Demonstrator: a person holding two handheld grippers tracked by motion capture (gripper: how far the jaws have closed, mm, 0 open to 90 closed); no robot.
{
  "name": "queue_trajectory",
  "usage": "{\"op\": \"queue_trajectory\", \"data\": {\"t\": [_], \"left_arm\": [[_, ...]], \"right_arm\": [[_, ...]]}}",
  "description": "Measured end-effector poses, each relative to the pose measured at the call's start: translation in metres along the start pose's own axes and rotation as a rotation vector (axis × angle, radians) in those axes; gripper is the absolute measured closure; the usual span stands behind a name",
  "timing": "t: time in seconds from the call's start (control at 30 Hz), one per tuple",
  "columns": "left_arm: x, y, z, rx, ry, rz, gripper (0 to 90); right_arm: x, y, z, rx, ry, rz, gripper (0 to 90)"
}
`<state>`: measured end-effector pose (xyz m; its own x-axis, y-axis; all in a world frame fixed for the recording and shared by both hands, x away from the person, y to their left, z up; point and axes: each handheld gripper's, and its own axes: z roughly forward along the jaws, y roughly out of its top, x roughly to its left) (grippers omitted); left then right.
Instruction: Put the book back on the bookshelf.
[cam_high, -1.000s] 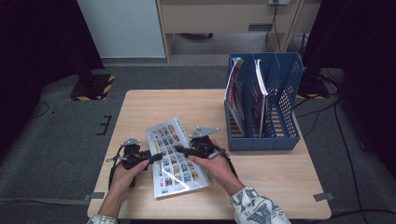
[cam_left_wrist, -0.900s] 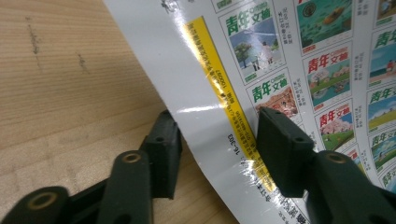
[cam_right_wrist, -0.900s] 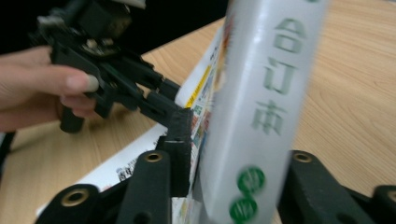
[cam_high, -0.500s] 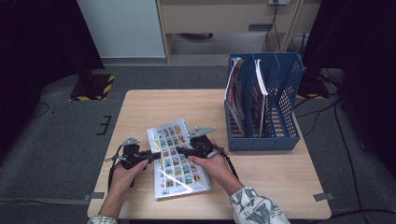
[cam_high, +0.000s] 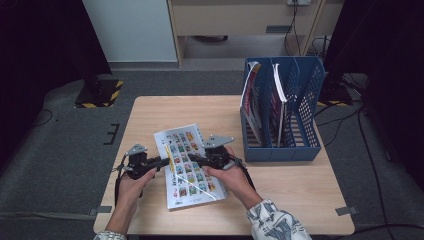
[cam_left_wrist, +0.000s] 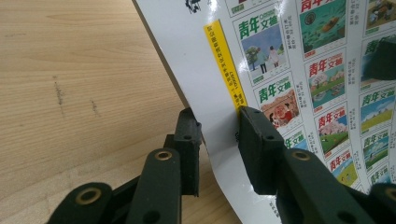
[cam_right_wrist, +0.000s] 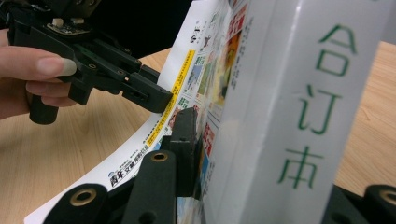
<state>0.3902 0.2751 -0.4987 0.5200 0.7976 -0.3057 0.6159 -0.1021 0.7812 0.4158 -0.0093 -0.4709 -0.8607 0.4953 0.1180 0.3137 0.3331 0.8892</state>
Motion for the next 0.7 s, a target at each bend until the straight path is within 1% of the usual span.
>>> {"op": "queue_trajectory", "data": {"t": [0.13,0.2,0.33,0.4,0.47,0.53,0.6,0.7], "left_arm": [[-0.0018,0.001,-0.0006,-0.004,0.003,0.007,69.6],[-0.0026,0.0015,-0.001,-0.004,0.004,0.011,70.0],[-0.0039,0.0021,-0.0018,-0.002,0.007,0.018,70.6],[-0.0045,0.0022,-0.0024,-0.004,0.007,0.017,70.7],[-0.0043,0.0026,-0.0037,-0.004,0.005,0.019,70.9],[-0.0045,0.0032,-0.0049,-0.008,0.004,0.018,71.2],[-0.0047,0.0041,-0.0057,-0.013,0.002,0.019,71.3],[-0.0057,0.0048,-0.0067,-0.02,0.001,0.02,71.6]], "right_arm": [[-0.0004,0.0,-0.0002,0.001,-0.002,-0.002,67.8],[-0.0002,0.0005,0.0002,0.005,-0.005,-0.005,65.4],[0.0002,0.0012,0.0013,0.021,-0.008,-0.008,63.1],[0.0006,0.0014,0.0014,0.027,-0.013,-0.007,65.1],[-0.0002,0.0008,0.0011,0.018,-0.012,0.008,67.5],[-0.0008,0.0006,0.0006,0.012,-0.008,0.007,68.1],[-0.0002,0.0012,0.0001,0.009,-0.01,0.011,67.9],[0.0006,0.0027,-0.0008,0.008,-0.011,0.006,65.2]]}}
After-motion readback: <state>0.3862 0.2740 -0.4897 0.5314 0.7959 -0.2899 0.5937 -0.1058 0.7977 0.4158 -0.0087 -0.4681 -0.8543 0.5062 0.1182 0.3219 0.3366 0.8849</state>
